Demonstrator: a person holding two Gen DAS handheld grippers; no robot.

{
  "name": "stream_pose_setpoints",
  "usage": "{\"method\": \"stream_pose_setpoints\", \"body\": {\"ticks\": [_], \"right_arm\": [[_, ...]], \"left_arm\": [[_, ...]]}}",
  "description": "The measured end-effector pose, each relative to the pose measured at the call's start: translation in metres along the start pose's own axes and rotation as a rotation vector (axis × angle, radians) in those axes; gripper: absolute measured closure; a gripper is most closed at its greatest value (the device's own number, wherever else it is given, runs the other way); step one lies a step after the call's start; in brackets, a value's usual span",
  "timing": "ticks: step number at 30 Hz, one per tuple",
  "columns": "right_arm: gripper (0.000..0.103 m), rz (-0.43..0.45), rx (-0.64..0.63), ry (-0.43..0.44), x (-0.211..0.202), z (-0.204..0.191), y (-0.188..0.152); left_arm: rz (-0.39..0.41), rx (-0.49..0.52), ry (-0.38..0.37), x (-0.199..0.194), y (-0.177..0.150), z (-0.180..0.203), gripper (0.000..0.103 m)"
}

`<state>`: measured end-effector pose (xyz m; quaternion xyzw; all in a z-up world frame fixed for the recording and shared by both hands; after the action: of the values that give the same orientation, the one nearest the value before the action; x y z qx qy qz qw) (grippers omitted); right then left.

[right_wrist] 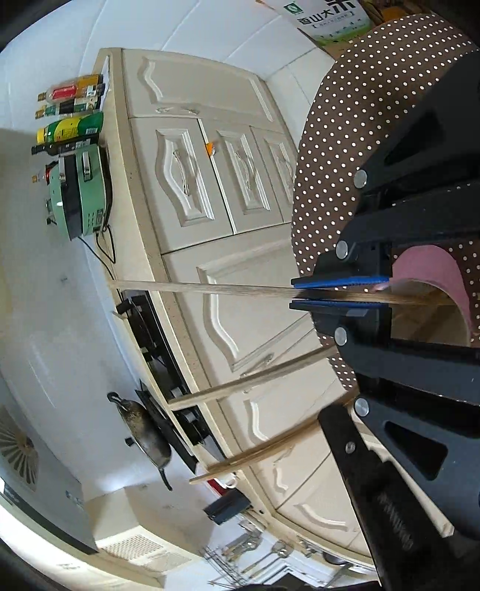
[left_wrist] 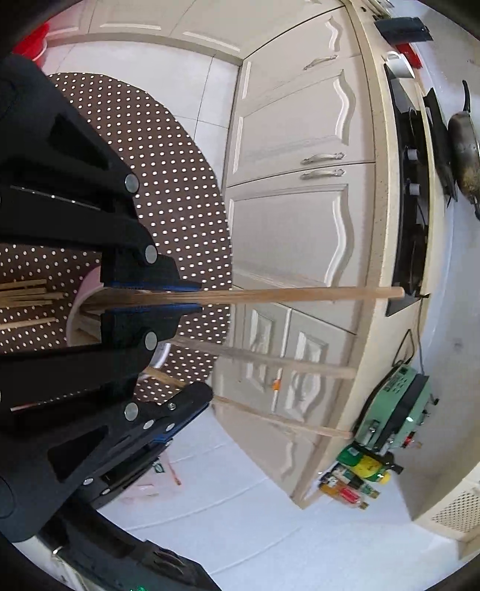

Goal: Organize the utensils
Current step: 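Lower both chopsticks into the pink cup, then open both tools to release the chopsticks inside the pink cup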

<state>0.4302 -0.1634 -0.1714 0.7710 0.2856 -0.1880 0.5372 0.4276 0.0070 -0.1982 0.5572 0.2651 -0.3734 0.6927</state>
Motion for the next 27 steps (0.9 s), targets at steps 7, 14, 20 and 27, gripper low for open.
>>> {"method": "stream_pose_setpoints", "body": {"ticks": [7,14,20,27], "right_arm": [[0.098,-0.046,-0.081,0.018,0.001,-0.009,-0.017],[0.097,-0.074,-0.137,0.019,-0.002,-0.014,-0.028],[0.086,-0.089,-0.130,0.018,-0.009,-0.010,-0.029],[0.058,-0.077,-0.143,-0.021,-0.026,-0.009,-0.032]], "left_arm": [[-0.019,0.015,-0.002,0.005,-0.010,-0.002,0.096],[-0.008,0.051,0.002,0.003,-0.013,0.000,0.095],[-0.036,0.091,0.023,-0.001,-0.019,0.002,0.085],[0.002,0.086,0.067,-0.015,-0.023,-0.007,0.044]]}}
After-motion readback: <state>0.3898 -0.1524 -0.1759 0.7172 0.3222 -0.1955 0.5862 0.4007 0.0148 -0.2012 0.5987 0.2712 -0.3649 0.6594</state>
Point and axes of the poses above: each gripper's, at about its wrist camera, not at the fingertips, and x roughly the way its jaws point, z to its right, y to its top, the point moved 5 cm from there along x, roughly the way its jaws point
